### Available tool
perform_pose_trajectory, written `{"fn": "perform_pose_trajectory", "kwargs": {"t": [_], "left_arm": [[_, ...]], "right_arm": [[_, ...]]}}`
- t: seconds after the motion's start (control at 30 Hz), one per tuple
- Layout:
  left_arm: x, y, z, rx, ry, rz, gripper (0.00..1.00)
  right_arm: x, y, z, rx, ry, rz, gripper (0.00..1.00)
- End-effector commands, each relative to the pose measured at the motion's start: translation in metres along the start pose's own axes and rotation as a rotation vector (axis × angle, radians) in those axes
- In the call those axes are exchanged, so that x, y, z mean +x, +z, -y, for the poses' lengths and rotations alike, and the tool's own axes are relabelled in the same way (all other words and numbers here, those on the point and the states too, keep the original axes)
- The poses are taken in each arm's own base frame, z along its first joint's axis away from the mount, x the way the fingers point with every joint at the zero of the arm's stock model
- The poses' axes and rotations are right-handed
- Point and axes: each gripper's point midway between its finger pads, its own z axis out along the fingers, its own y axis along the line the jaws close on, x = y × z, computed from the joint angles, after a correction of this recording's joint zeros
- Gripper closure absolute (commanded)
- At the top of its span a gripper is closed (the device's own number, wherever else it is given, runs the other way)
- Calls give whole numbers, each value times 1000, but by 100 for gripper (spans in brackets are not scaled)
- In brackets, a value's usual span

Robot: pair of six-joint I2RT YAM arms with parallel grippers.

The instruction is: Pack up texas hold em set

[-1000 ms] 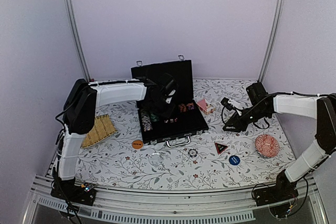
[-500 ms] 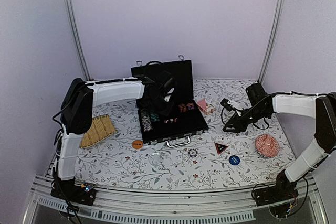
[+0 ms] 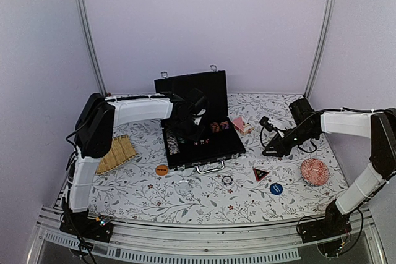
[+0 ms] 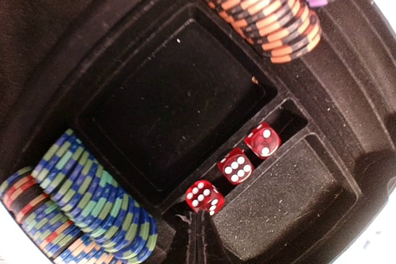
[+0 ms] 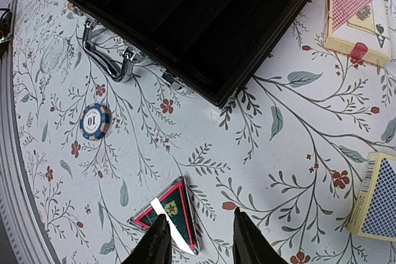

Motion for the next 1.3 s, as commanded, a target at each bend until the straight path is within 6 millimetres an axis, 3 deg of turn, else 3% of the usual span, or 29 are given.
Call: {"fn": "perform_pose_trajectory", "kwargs": {"t": [0.0, 0.57, 0.97, 1.2, 1.27], "left_arm": [[18, 19, -3, 13, 8, -73, 100], [8, 35, 18, 53, 30, -63, 100], [-4, 45, -5, -8, -1, -18, 100], [-22, 21, -4, 8, -13, 43, 99], [-25, 11, -7, 1, -20, 62, 86]], "right_arm": [[-6, -1, 0, -18, -10, 10, 64], [-6, 1, 0, -22, -8, 6, 64], [-6, -1, 0, -22, -9, 9, 64], [-6, 0, 0, -19, -7, 7, 64], [-5, 0, 1, -20, -7, 5, 64]]}}
